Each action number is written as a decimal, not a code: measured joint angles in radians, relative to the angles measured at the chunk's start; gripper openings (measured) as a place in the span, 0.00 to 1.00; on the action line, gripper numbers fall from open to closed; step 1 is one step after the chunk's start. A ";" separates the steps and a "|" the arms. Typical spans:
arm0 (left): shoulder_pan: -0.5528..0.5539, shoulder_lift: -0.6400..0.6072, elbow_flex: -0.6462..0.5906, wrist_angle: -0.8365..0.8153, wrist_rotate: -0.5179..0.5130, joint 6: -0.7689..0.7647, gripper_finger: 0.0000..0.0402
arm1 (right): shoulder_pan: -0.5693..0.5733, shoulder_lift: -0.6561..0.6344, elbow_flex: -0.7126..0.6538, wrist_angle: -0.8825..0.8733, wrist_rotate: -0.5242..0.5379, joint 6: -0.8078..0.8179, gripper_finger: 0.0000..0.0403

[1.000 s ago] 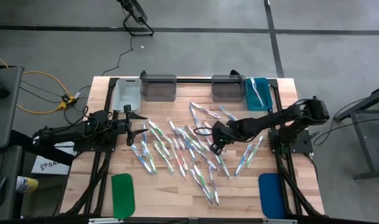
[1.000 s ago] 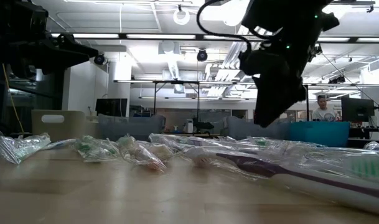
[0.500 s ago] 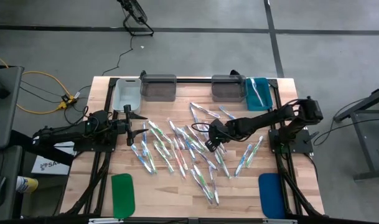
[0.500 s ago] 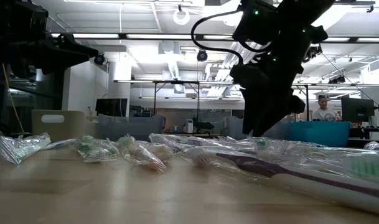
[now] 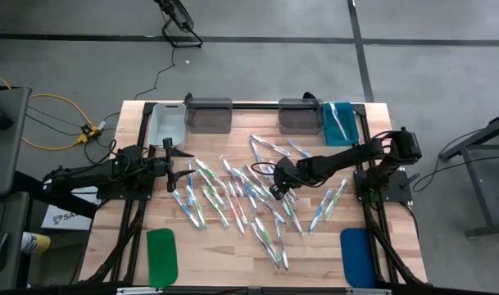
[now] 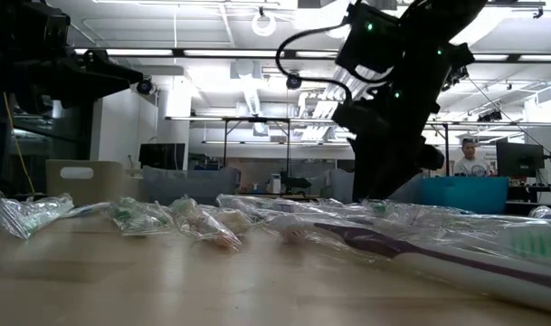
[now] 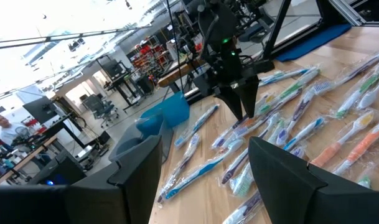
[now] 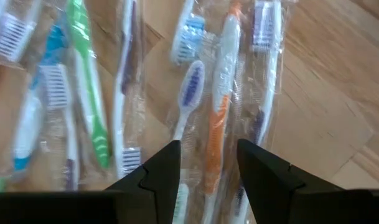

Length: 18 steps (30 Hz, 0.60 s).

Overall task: Pick & Place Toothbrushes
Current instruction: Put the orange toothbrush into the blue bin

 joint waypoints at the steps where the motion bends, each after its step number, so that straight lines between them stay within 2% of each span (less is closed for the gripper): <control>1: 0.000 0.000 0.000 0.000 0.000 0.000 0.58 | 0.000 0.006 0.000 -0.002 0.000 -0.010 0.38; 18: 0.000 0.000 0.000 0.000 0.000 0.000 0.58 | -0.005 0.026 0.000 -0.060 0.058 -0.023 0.38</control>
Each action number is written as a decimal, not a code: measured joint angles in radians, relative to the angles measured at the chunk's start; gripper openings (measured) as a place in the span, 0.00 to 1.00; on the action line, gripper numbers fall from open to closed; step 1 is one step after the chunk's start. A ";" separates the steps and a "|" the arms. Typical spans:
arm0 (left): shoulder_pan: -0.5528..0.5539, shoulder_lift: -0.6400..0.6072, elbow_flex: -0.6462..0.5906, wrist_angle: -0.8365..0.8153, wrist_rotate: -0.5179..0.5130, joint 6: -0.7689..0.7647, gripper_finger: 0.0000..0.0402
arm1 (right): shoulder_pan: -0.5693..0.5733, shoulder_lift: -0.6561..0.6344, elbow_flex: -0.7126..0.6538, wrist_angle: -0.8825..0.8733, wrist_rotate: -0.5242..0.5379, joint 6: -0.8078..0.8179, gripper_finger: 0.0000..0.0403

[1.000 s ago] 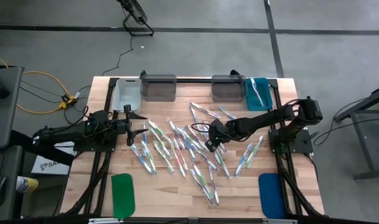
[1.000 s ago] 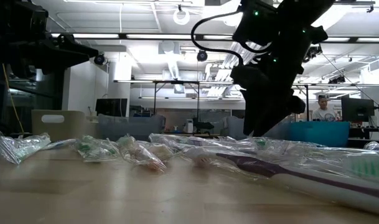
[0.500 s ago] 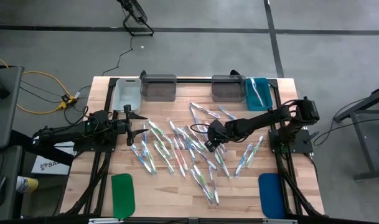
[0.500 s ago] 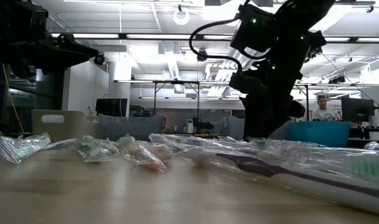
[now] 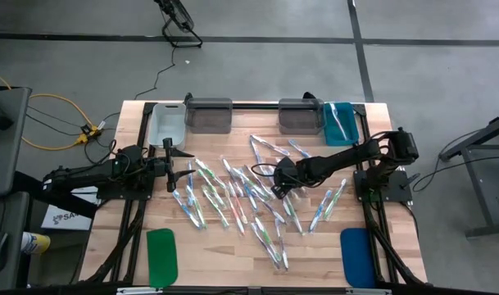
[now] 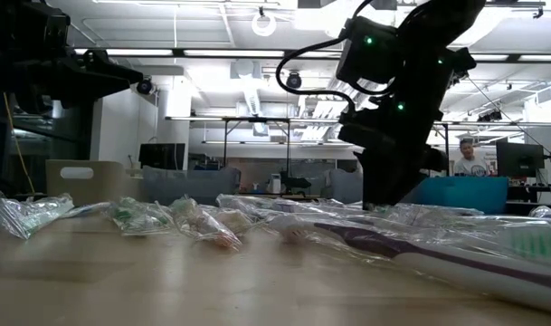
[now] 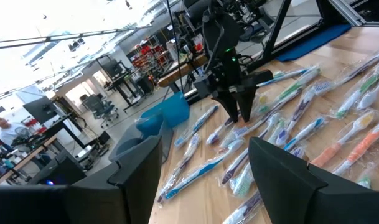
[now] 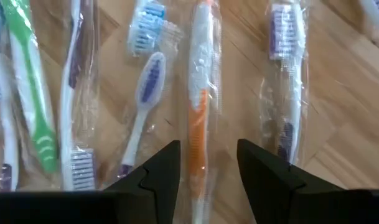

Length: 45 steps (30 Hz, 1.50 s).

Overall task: Pick & Place Toothbrushes
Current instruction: Put the orange toothbrush into the blue bin

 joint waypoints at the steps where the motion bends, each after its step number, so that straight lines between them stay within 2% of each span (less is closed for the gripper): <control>1: 0.000 0.000 0.000 0.000 0.000 0.000 0.58 | 0.000 0.000 0.000 -0.010 0.003 0.000 0.38; 8: 0.000 0.000 0.000 0.000 0.000 0.000 0.58 | 0.003 0.000 0.000 -0.035 0.020 -0.095 0.38; 28: 0.000 0.000 0.000 0.000 0.000 0.000 0.58 | 0.006 0.001 0.000 0.009 0.019 -0.105 0.38; 37: 0.000 0.000 0.000 0.000 -0.001 0.000 0.58 | 0.006 0.046 0.004 0.026 0.012 -0.106 0.38; 41: 0.000 0.000 0.000 0.000 -0.001 0.000 0.58 | 0.006 0.044 0.004 0.027 0.010 -0.106 0.35; 45: 0.000 0.000 0.000 0.000 -0.001 0.000 0.58 | 0.006 0.043 0.003 0.027 0.009 -0.106 0.27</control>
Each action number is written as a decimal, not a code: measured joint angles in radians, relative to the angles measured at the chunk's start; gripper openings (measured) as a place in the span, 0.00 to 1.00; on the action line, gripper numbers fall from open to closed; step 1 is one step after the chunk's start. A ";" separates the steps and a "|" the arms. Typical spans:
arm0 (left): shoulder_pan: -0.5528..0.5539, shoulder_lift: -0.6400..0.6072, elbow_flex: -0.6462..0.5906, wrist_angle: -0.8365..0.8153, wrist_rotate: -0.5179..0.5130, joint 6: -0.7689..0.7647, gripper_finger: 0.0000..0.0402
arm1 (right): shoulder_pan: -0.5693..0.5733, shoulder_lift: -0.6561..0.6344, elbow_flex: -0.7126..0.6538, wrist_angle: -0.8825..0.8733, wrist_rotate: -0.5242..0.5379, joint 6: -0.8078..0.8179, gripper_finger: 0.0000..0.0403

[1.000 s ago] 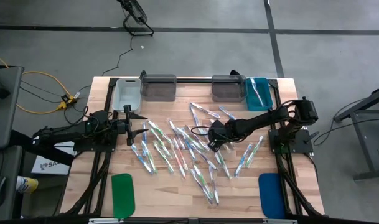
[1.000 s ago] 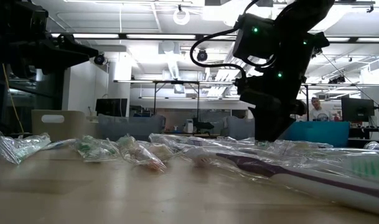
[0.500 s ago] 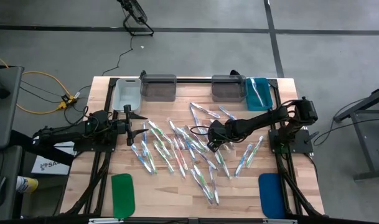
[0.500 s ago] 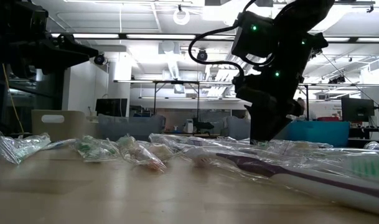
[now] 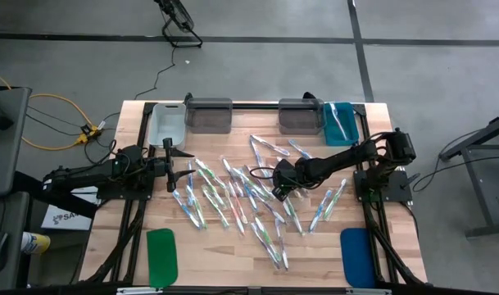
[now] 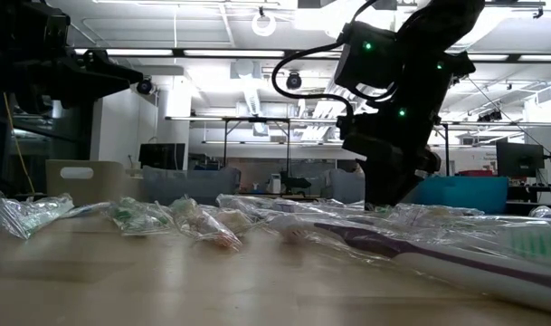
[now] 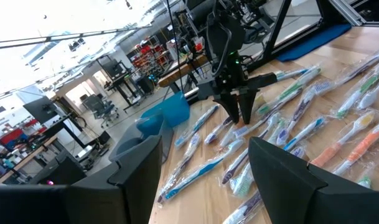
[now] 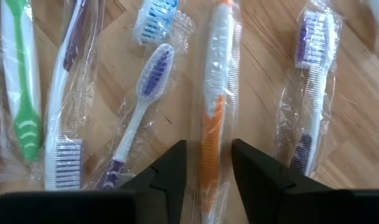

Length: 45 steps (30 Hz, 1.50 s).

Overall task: Pick & Place Toothbrushes
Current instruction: Put the orange toothbrush into the blue bin

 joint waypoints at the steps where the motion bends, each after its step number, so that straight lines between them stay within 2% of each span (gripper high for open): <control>1: 0.000 0.000 0.000 0.000 0.000 0.000 0.58 | 0.000 0.000 0.000 0.000 -0.001 0.000 0.25; 10: 0.000 0.000 0.000 0.000 0.000 0.000 0.58 | 0.000 -0.014 -0.003 -0.002 -0.008 0.000 0.04; 17: 0.000 0.000 0.000 0.000 0.000 0.000 0.58 | -0.002 -0.098 -0.005 -0.009 -0.051 0.010 0.03; 21: 0.000 0.000 0.000 0.000 0.001 0.000 0.58 | -0.015 -0.181 -0.005 -0.038 -0.036 0.009 0.02; 28: 0.000 0.000 0.000 0.000 0.001 0.000 0.58 | -0.061 -0.374 -0.004 -0.248 0.122 0.000 0.02; 34: 0.000 0.000 0.000 0.000 0.001 0.000 0.58 | -0.193 -0.520 -0.004 -0.472 0.293 -0.016 0.02; 38: 0.000 0.000 0.000 0.000 0.001 0.000 0.58 | -0.301 -0.555 -0.003 -0.468 0.379 -0.116 0.02; 45: 0.000 0.000 0.000 0.000 0.001 0.000 0.58 | -0.508 -0.519 -0.003 -0.416 0.468 -0.307 0.02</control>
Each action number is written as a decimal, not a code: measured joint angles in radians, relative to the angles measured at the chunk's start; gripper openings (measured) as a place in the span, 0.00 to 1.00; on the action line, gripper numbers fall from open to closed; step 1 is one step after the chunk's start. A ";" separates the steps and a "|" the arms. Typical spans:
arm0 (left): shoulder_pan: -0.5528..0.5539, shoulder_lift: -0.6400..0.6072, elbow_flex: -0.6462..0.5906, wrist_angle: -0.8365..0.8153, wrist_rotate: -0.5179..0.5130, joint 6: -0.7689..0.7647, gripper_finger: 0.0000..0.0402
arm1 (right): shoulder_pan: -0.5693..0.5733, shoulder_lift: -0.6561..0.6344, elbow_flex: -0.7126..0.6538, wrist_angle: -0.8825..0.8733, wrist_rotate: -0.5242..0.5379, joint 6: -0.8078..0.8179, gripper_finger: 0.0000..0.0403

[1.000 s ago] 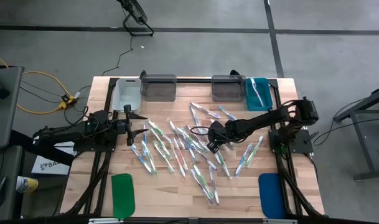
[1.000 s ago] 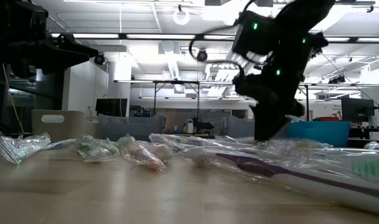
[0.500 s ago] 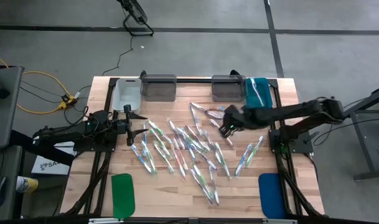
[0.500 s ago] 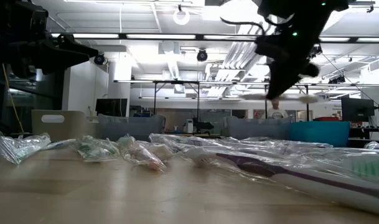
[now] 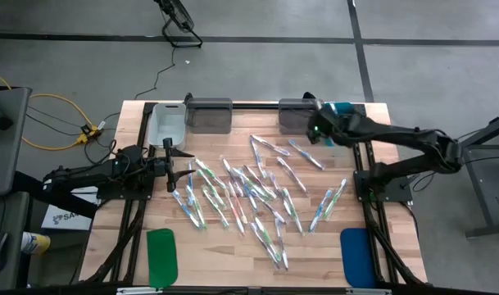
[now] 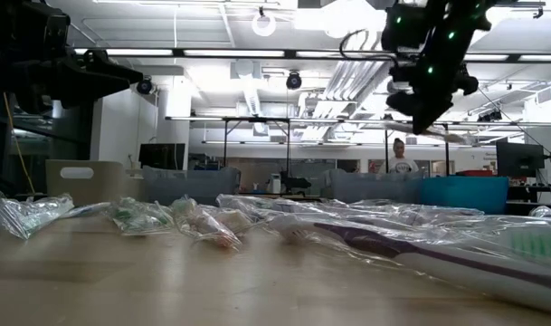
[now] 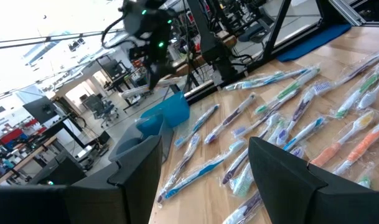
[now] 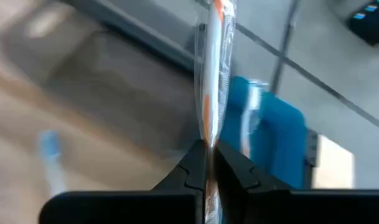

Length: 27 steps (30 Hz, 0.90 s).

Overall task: Pick & Place Toothbrushes
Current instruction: Put the orange toothbrush into the blue bin

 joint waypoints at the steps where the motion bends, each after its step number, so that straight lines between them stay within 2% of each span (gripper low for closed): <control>1: 0.000 0.000 0.000 0.000 0.000 0.000 0.58 | -0.026 0.006 0.000 0.002 0.012 -0.007 0.02; 13: 0.000 0.000 0.000 0.000 0.000 0.000 0.58 | -0.254 0.158 0.000 0.074 0.046 -0.138 0.03; 19: 0.000 0.000 0.000 0.000 0.000 0.000 0.58 | -0.300 0.236 0.000 0.045 0.084 -0.190 0.03; 27: 0.000 0.000 0.000 0.000 0.000 0.000 0.58 | -0.335 0.283 0.000 0.023 0.067 -0.269 0.03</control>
